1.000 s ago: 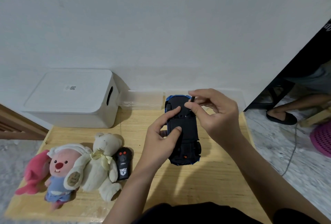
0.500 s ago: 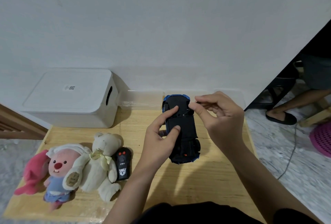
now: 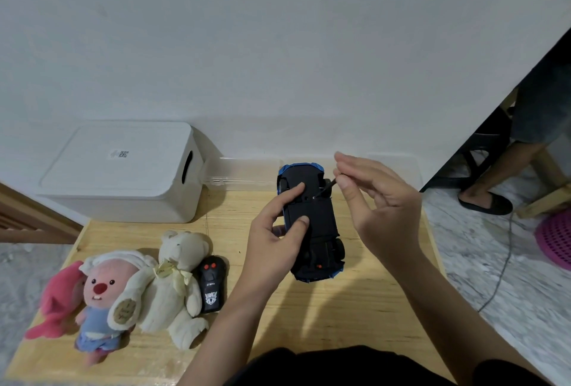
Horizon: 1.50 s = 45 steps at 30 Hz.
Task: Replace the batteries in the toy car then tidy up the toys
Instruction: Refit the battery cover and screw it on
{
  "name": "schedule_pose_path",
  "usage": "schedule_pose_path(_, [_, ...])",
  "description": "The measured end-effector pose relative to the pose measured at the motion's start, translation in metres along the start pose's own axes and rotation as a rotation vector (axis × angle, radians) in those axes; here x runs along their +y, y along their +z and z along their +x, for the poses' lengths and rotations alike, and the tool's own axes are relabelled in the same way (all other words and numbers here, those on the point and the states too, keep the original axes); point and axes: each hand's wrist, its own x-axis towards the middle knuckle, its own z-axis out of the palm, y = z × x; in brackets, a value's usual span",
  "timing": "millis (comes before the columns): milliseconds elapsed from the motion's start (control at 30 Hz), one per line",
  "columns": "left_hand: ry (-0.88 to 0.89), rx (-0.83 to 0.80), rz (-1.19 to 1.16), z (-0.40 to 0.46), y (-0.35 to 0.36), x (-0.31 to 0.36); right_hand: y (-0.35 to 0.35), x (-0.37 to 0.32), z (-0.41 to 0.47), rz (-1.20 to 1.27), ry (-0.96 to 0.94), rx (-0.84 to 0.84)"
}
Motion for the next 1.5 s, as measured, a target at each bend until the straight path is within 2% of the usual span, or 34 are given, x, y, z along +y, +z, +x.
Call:
schedule_pose_path(67, [0.003, 0.010, 0.003, 0.000, 0.000, 0.000, 0.000, -0.002, -0.001, -0.005, 0.017, -0.016])
schedule_pose_path(200, [0.014, 0.010, 0.028, 0.000, 0.000, -0.003, 0.001, -0.004, -0.002, 0.001, 0.051, 0.065])
schedule_pose_path(367, [0.019, 0.019, 0.060, 0.000, 0.001, -0.004, -0.001, 0.003, -0.002, -0.183, -0.106, 0.056])
schedule_pose_path(567, [0.083, 0.055, 0.255, -0.001, 0.003, -0.013, -0.005, 0.004, -0.005, -0.158, -0.082, 0.036])
schedule_pose_path(800, [0.073, 0.085, 0.271, 0.003, -0.002, -0.019, -0.014, 0.013, -0.001, -0.204, 0.038, -0.056])
schedule_pose_path(967, [0.065, 0.086, 0.249, 0.005, -0.002, -0.018, -0.012, 0.014, -0.002, -0.116, 0.130, -0.050])
schedule_pose_path(1067, [0.063, 0.083, 0.256, 0.005, -0.002, -0.021, -0.012, 0.013, 0.000, -0.098, 0.107, -0.078])
schedule_pose_path(1300, [0.051, 0.106, 0.221, 0.005, -0.006, -0.018, -0.023, 0.009, 0.004, -0.106, 0.116, -0.257])
schedule_pose_path(1500, [0.059, 0.092, 0.198, 0.003, -0.007, -0.015, -0.020, 0.015, 0.008, -0.307, -0.066, -0.228])
